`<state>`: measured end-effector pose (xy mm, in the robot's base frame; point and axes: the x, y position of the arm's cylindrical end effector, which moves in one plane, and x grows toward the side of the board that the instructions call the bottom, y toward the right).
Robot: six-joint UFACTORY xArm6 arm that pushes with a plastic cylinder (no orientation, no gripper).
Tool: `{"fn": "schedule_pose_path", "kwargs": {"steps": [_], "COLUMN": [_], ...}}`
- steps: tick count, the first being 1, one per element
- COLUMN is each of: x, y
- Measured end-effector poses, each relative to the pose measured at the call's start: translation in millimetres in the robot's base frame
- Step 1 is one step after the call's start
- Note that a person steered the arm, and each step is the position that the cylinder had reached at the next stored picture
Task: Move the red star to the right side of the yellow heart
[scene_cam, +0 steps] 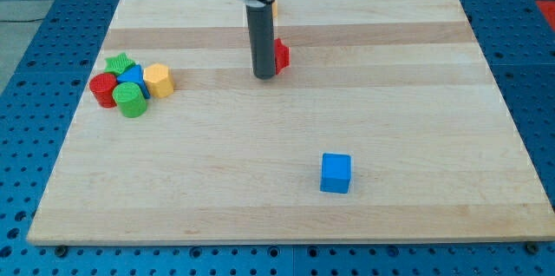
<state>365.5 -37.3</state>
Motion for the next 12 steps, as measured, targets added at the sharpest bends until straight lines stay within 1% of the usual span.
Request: {"fn": "schedule_pose_path", "kwargs": {"steps": [1,2,4,5,8,10,11,12], "x": [-28,-34,-31,-42,-93,-110,-96,-44], "y": [4,11,42,42,43,44,72,84]}}
